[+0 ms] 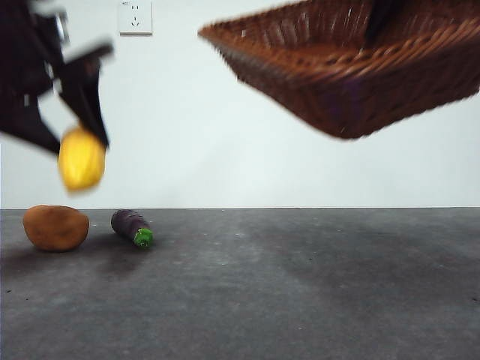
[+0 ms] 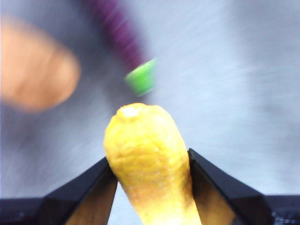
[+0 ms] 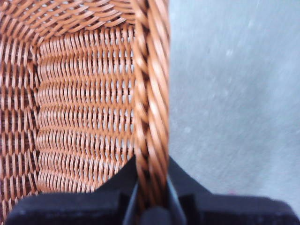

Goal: Help me put the vegetables on the table into the basket

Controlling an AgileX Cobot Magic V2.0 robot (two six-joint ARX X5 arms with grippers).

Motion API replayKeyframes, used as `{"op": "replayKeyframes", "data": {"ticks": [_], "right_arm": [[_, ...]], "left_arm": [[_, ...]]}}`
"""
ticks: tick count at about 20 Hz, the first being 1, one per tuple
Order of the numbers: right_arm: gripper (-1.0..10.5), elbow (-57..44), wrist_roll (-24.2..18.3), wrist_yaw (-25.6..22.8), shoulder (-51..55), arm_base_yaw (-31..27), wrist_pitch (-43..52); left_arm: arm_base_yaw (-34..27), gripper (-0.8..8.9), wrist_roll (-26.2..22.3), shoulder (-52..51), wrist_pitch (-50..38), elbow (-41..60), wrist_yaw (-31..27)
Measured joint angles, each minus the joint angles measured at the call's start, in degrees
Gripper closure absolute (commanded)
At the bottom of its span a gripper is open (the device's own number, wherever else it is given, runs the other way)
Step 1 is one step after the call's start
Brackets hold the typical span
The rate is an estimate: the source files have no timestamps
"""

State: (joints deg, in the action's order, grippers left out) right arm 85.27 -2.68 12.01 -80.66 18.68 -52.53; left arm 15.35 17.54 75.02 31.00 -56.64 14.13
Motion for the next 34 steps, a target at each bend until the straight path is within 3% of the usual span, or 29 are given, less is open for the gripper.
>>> {"op": "replayKeyframes", "data": {"ticks": [4, 6, 9, 16, 21, 26, 27, 30, 34], "right_arm": [[9.6, -4.46, 4.70, 0.46, -4.48, 0.00, 5.22], [9.6, -7.91, 7.48, 3.30, -6.08, 0.00, 9.01], [9.6, -12.31, 11.61, 4.96, -7.87, 1.22, 14.93], [9.6, -15.23, 17.05, 5.09, -9.33, 8.02, 22.05], [9.6, -15.23, 18.14, 4.92, -9.33, 7.85, 21.88], [9.6, -15.23, 18.16, 4.07, -9.33, 7.72, 21.35], [9.6, -15.23, 18.14, 4.07, -9.33, 7.72, 21.31], [9.6, -15.23, 18.12, 4.46, -9.33, 7.74, 21.11], [9.6, -15.23, 18.01, 4.76, -9.33, 7.89, 21.11]], "left_arm": [[2.34, 8.22, -2.67, -14.40, 0.35, 0.00, 6.03], [4.37, 8.22, -3.21, -19.74, 1.66, -0.02, 8.20], [9.22, 8.22, -3.23, -21.68, 0.74, -0.02, 8.76], [20.98, 8.22, 4.24, -7.56, -17.20, -0.02, 8.28], [21.94, 8.22, 8.07, 7.17, -22.53, 0.00, 6.80], [21.94, 8.12, 10.32, 11.13, -26.88, 0.00, 8.41], [21.94, 7.84, 10.62, 11.13, -26.95, 0.00, 8.87], [21.94, 3.95, 10.60, 11.13, -23.93, -0.02, 9.62], [21.94, 3.76, 9.94, 11.13, -21.64, -0.02, 10.16]]}}
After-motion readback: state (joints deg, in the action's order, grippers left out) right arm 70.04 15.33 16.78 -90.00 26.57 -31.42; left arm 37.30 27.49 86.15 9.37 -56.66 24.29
